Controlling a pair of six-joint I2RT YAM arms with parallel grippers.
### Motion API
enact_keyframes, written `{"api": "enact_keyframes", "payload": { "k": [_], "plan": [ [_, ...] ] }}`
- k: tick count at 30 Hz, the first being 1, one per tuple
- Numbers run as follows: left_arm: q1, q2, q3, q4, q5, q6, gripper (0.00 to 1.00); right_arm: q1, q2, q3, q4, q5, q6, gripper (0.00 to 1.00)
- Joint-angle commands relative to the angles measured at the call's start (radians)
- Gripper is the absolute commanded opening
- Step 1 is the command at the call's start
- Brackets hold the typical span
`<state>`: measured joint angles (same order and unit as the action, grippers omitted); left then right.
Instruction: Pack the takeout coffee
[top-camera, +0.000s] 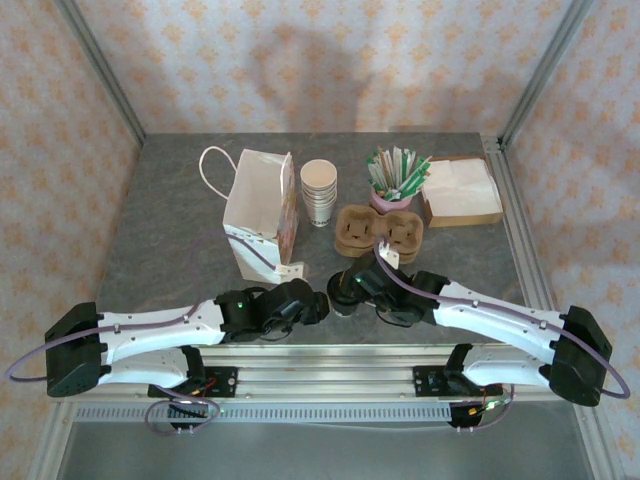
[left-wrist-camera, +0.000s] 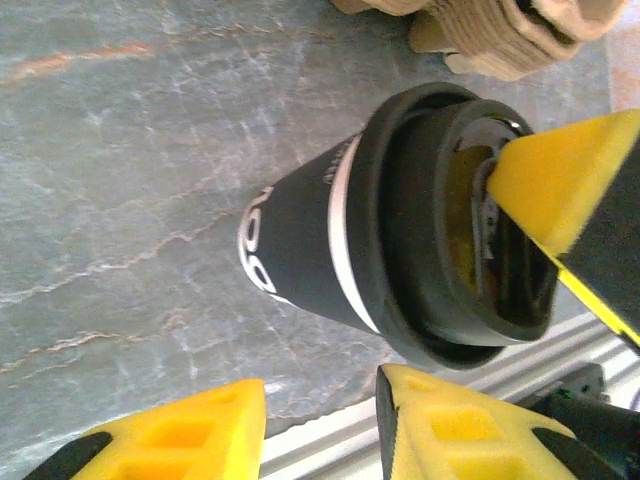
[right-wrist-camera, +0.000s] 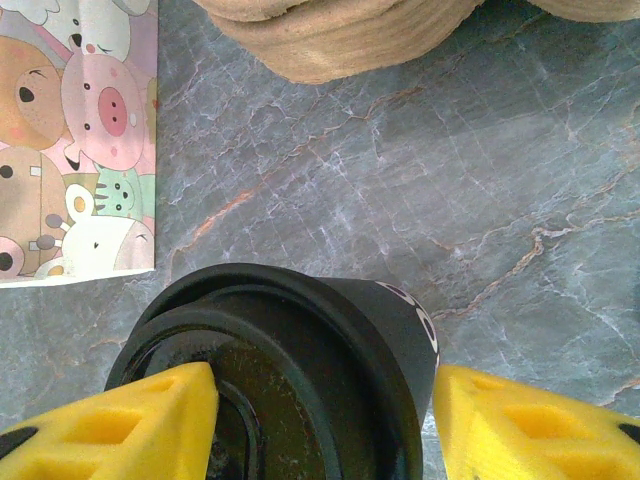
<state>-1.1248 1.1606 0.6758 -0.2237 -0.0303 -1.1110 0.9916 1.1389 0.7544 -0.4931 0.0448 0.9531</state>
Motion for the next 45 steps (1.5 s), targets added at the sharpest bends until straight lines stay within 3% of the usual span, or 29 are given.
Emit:
{"api": "enact_keyframes", "payload": {
  "k": [1, 18, 28, 45],
  "plan": [
    [0.006, -0.003, -0.022, 0.103, 0.032, -0.026, 0.36, -0.005, 0.039, -0.029, -0.168, -0.005, -0.019, 0.58],
    [0.028, 0.048, -0.084, 0.191, 0.020, -0.061, 0.35, -0.004, 0.040, -0.034, -0.164, -0.020, -0.016, 0.57],
    [0.031, -0.013, -0.085, 0.184, -0.005, -0.061, 0.36, -0.004, 0.065, -0.033, -0.155, -0.022, -0.016, 0.57],
    [0.039, 0.010, -0.164, 0.322, -0.021, -0.162, 0.36, -0.005, 0.068, -0.040, -0.154, -0.031, -0.007, 0.57]
  ]
}}
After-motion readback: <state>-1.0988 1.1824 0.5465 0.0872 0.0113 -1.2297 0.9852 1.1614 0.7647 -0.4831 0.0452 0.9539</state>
